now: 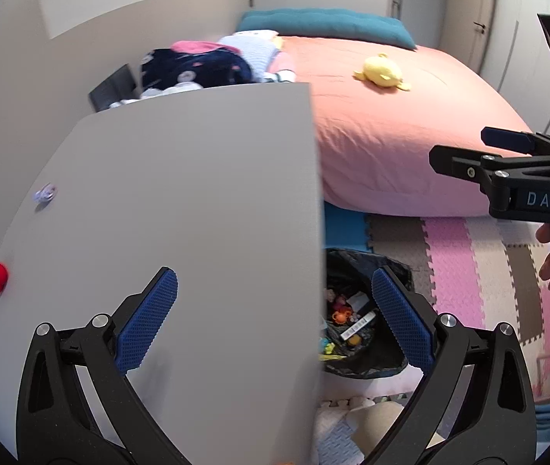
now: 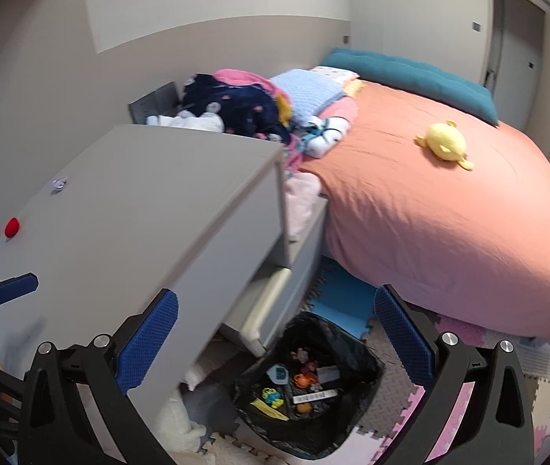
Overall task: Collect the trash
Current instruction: 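Move both tools back over the table toward the red heart, then grasp the red heart plush with the left tool while the right tool grasps the purple bow, then carry the red heart and purple bow over the black bin, then open both tools above the bin to drop the heart and bow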
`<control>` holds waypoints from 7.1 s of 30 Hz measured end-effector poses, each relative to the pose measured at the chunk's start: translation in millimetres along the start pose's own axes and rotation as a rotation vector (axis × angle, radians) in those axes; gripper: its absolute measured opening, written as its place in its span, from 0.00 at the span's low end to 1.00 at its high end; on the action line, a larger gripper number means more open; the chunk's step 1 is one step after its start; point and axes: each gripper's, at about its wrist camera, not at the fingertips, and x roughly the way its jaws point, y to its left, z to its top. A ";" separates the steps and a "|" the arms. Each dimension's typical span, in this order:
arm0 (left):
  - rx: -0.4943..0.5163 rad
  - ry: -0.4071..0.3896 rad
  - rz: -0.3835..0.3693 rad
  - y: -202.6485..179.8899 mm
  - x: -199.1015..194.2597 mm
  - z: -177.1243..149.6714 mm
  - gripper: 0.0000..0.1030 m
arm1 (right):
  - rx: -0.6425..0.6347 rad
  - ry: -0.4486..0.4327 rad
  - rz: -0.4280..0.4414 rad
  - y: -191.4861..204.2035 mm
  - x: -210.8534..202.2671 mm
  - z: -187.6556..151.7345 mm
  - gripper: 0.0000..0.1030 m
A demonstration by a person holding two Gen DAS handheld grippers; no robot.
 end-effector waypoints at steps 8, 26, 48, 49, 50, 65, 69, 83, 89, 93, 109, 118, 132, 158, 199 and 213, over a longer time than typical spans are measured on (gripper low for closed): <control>-0.080 0.000 0.059 57.9 -5.2 -12.1 0.94 | -0.049 0.011 0.068 57.7 19.1 14.0 0.98; -0.291 -0.007 0.190 194.4 -21.7 -48.6 0.94 | -0.170 0.065 0.196 194.2 74.4 49.4 0.98; -0.532 -0.036 0.312 334.4 -2.2 -65.6 0.94 | -0.255 0.139 0.294 328.4 131.3 80.6 0.98; -0.534 -0.036 0.311 337.8 -0.3 -65.8 0.93 | -0.252 0.148 0.300 332.4 136.0 82.2 0.98; -0.535 -0.036 0.310 340.3 1.5 -66.1 0.92 | -0.249 0.153 0.303 334.8 139.4 83.6 0.98; -0.501 0.015 0.298 357.1 24.2 -59.9 0.56 | -0.287 0.182 0.311 381.6 185.7 114.7 0.98; -0.491 0.009 0.296 360.4 24.5 -59.5 0.46 | -0.299 0.184 0.295 389.4 195.6 120.4 0.95; -0.474 0.008 0.296 361.0 26.8 -58.3 0.46 | -0.386 0.166 0.204 409.6 213.9 127.1 0.41; -0.470 0.008 0.304 360.1 26.0 -58.7 0.46 | -0.384 0.162 0.201 395.7 206.5 124.1 0.27; -0.462 0.008 0.302 356.6 25.3 -58.8 0.46 | -0.374 0.177 0.215 390.0 203.1 120.4 0.26; -0.424 -0.015 0.299 327.1 1.9 -49.5 0.46 | -0.332 0.168 0.255 360.8 151.1 113.2 0.26; -0.412 -0.039 0.301 297.6 -30.5 -43.3 0.46 | -0.303 0.143 0.275 335.3 110.4 103.1 0.26; -0.354 -0.057 0.300 215.6 -76.3 -41.2 0.46 | -0.246 0.094 0.298 273.0 40.3 75.0 0.26; -0.120 -0.080 0.130 30.3 -65.6 -8.2 0.46 | -0.060 0.038 0.168 76.9 -42.8 3.2 0.26; 0.171 -0.014 -0.091 -140.2 -12.2 15.6 0.46 | 0.234 0.059 -0.083 -124.0 -63.2 -72.8 0.26; 0.170 0.039 -0.082 -140.0 5.4 17.5 0.87 | 0.245 0.077 -0.089 -123.0 -47.3 -65.8 0.76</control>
